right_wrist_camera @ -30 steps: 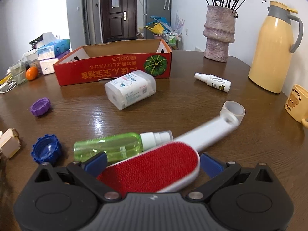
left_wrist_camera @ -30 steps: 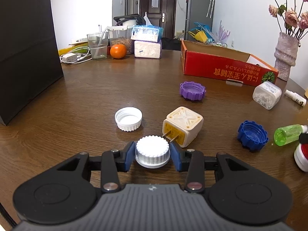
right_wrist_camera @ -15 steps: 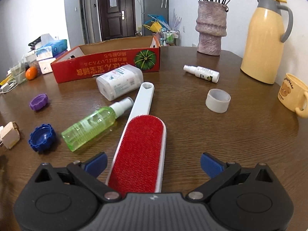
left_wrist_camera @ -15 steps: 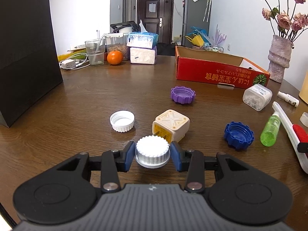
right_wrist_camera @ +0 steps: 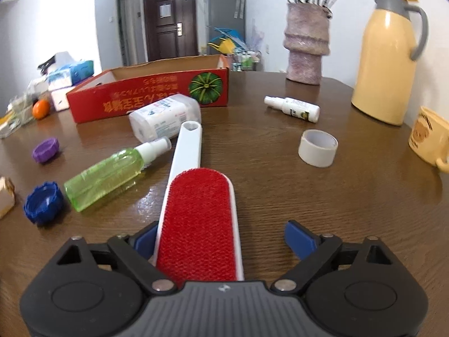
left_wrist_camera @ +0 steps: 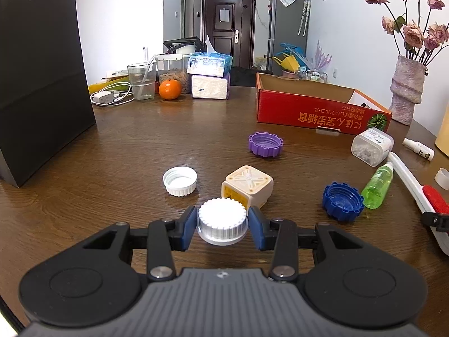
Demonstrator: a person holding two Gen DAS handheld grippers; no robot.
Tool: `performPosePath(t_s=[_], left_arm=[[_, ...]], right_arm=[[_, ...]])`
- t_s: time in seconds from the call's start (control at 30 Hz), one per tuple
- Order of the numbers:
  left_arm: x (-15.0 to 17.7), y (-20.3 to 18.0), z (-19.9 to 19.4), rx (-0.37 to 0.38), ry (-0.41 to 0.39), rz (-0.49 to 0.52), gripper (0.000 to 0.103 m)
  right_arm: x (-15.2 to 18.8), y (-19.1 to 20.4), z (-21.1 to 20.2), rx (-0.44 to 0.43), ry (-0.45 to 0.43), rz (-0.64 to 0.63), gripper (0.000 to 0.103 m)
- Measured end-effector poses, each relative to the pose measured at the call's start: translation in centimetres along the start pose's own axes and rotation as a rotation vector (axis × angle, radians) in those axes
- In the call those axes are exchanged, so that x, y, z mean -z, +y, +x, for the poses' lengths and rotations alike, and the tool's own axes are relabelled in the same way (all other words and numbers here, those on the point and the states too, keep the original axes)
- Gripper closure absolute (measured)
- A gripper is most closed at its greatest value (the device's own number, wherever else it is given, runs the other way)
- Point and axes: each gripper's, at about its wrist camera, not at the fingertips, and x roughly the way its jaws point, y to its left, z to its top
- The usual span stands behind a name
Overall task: Organize rigid objects
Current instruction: 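Lift the white cap with the left tool while the right tool lifts the lint brush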
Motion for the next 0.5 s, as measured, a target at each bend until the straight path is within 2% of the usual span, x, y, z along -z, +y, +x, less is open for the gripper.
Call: performPosePath(t_s=[0.03, 0.07, 0.1, 0.13, 0.5], left_arm=[[0.0, 0.0, 0.0, 0.0, 0.0, 0.0, 0.062], [0.0, 0.0, -0.1, 0.0, 0.0, -0.001, 0.062], [0.0, -0.1, -0.2, 0.001, -0.001, -0.002, 0.062], [0.0, -0.1, -0.2, 0.002, -0.002, -0.001, 0.062], [-0.3, -0.2, -1.2, 0.009, -0.022, -0.001, 0.062]], right_arm=[[0.1, 0.0, -0.1, -0.009, -0.009, -0.005, 0.017], [0.0, 0.0, -0.2, -0.015, -0.013, -0.012, 0.026], [0.0, 0.0, -0.4, -0.025, -0.02, -0.019, 0.04], [-0.1, 0.0, -0.5, -0.037, -0.027, -0.021, 0.048], [0.1, -0.6, -0.8, -0.06, -0.054, 0.02, 0.048]])
